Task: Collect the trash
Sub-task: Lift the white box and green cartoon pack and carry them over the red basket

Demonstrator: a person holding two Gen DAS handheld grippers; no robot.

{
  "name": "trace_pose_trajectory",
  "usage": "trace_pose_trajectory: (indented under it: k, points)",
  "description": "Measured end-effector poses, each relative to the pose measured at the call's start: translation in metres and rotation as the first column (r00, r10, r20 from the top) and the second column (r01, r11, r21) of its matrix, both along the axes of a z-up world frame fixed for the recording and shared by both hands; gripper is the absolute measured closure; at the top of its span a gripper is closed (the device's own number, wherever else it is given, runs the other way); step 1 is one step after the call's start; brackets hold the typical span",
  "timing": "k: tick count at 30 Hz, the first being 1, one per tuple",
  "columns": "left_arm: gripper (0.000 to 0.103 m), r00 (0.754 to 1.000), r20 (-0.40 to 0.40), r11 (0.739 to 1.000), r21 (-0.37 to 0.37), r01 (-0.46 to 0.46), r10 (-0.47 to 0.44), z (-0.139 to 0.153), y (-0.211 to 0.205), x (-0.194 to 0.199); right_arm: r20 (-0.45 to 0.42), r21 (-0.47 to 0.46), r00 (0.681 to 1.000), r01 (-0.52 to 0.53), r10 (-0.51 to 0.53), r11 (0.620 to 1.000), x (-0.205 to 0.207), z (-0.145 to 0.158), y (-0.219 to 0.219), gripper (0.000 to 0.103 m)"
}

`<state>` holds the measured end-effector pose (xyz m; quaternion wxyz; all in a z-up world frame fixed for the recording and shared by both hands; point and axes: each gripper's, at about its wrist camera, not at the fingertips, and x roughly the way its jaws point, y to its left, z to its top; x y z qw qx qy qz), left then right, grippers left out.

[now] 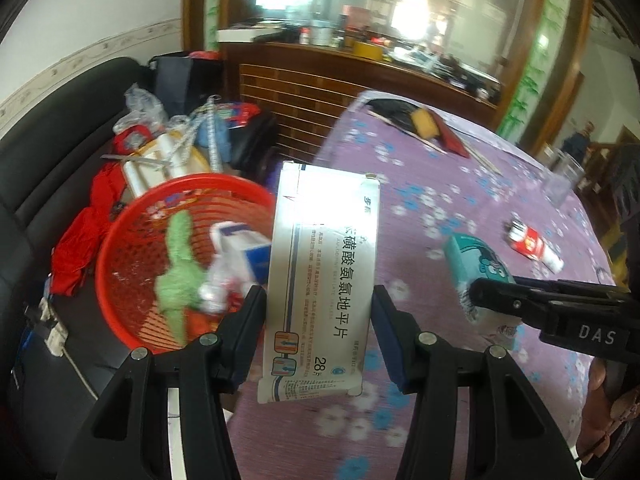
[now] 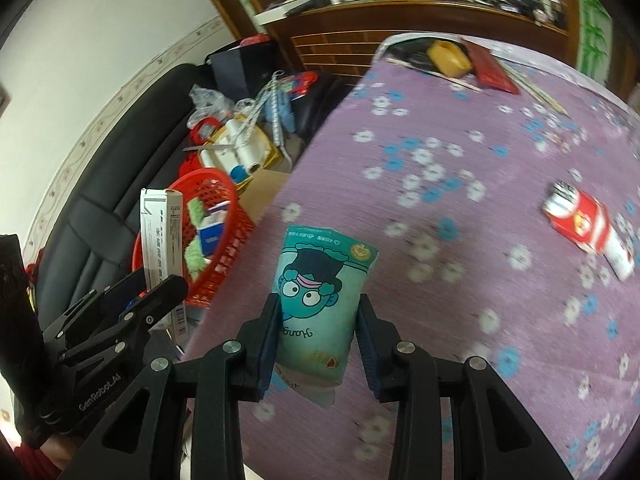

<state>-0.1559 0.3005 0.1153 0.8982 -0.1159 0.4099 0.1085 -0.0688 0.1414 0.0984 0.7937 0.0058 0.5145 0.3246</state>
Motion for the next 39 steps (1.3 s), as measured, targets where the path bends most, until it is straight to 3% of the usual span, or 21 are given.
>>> trace_pose_trajectory:
  k: [16, 39]
  points:
    - [0.051, 0.988, -0.006, 0.987, 0.040, -0.154, 0.154, -0.009, 0.072, -0.009, 0.020, -0.009, 0.992, -0.126, 0.126, 0.992, 0.008, 0.008, 0.091, 0.063]
    - [0.051, 0.981, -0.012, 0.979, 0.072, -0.193, 0.195, -0.019, 0.095, -0.009, 0.038, -0.019, 0.980, -0.196, 0.197, 0.980, 0.024, 0.013, 0.156, 0.063]
